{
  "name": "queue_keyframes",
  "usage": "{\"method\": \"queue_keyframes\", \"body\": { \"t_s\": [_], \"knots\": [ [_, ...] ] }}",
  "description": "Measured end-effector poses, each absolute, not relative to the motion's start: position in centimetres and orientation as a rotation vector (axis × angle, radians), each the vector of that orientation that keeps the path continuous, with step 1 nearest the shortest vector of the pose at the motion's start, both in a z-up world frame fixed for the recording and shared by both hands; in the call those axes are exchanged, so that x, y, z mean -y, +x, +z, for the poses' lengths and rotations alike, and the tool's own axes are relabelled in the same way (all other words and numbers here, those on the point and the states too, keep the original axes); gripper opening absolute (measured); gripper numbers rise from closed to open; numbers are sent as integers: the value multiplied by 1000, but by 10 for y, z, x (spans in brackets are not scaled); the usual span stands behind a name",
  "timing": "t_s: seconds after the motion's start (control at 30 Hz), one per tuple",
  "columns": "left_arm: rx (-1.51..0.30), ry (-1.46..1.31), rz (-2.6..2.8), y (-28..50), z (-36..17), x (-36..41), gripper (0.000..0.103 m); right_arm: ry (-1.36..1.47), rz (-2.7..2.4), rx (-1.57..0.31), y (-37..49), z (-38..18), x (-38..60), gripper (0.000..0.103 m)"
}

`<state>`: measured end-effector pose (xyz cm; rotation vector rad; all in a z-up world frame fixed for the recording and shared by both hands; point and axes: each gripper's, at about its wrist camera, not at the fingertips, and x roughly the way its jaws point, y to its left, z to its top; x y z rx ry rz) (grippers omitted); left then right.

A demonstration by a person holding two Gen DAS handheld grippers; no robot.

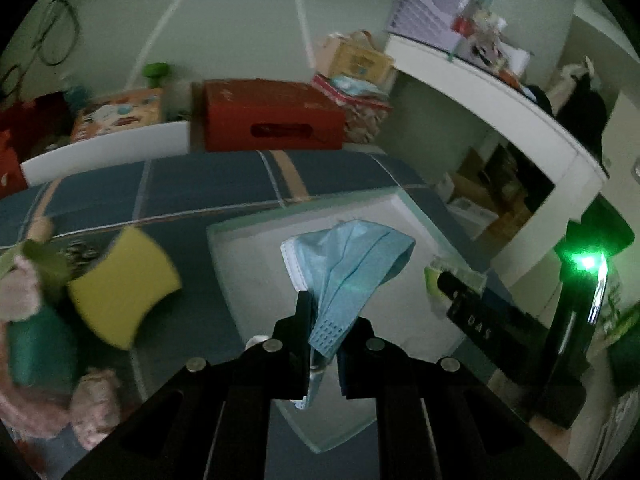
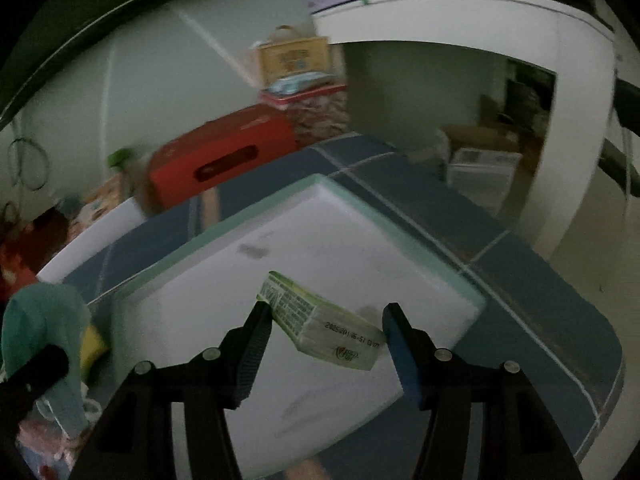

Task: Organize soft objects
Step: 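Carry the mask with the left gripper while the right gripper carries the tissue pack to the tray, then open the left gripper over the tray while the right gripper releases the tissue pack there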

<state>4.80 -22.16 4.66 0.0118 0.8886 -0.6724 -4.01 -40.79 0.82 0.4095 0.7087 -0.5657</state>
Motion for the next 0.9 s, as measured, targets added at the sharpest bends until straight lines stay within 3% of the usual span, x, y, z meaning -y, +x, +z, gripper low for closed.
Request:
{"method": "queue_keyframes", "body": {
  "t_s": [0.6, 0.67, 0.73, 0.8, 0.9],
  "knots": [
    [-938, 125, -689, 65, -1, 279, 11, 417, -736, -725, -32, -13, 451, 61],
    [-945, 139, -688, 64, -3, 281, 15, 413, -727, -730, -31, -13, 449, 62],
    [-954, 151, -685, 62, -3, 281, 38, 415, -716, -731, -32, -13, 448, 62],
    [-949, 153, -674, 60, 0, 280, 49, 424, -695, -732, -32, -11, 445, 64],
    [-959, 155, -668, 59, 5, 277, 52, 424, -679, -746, -32, -10, 441, 65]
  ]
}}
